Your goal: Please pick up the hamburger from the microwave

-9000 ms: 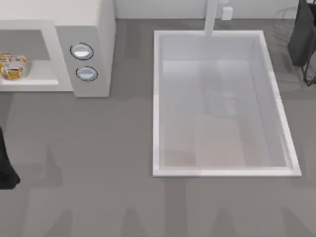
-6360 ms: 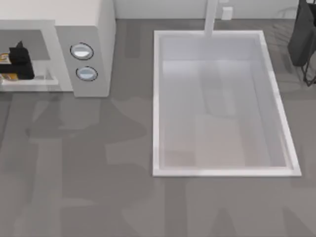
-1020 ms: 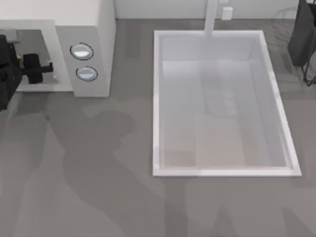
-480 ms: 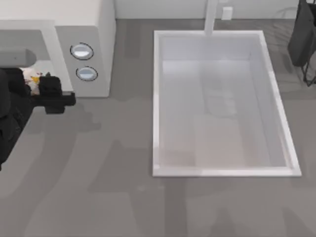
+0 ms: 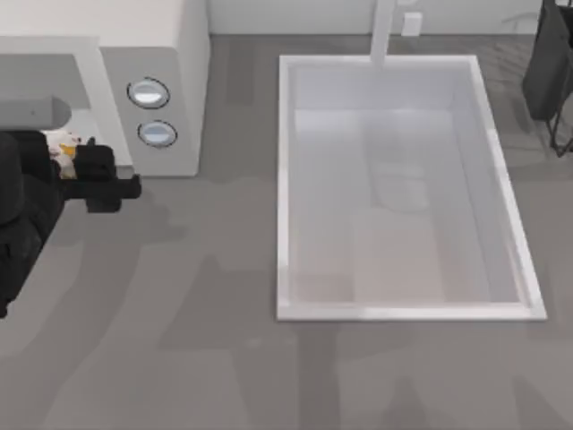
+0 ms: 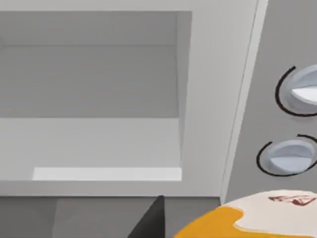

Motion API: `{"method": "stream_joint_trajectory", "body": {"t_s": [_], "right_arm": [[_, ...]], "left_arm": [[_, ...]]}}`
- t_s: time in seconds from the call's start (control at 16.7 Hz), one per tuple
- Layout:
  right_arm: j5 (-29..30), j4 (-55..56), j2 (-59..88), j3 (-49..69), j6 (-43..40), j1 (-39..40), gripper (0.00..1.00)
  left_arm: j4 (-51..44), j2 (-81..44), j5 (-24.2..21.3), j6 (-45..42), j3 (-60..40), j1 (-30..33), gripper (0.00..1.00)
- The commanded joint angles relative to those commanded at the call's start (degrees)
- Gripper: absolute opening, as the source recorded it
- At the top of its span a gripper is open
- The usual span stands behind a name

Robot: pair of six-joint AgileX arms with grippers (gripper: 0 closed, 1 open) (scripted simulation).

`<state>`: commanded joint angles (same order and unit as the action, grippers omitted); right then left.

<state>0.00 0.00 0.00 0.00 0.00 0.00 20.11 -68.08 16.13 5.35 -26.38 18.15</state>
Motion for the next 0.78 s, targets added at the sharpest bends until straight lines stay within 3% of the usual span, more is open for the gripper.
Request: {"method": "stream_joint_trajectory", "body": {"t_s": [0.24,0.78], "right_arm": [[0.0,0.0,0.0,0.0,0.0,0.0,1.00],[0.0,0.0,0.0,0.0,0.0,0.0,1.00]], "left_arm": [[11.2,-10.2,0.1,0.1,2.4,0.4,0.00],[51.7,-38.4,-0.3,-0.1,11.3,0.7,0.00]]}}
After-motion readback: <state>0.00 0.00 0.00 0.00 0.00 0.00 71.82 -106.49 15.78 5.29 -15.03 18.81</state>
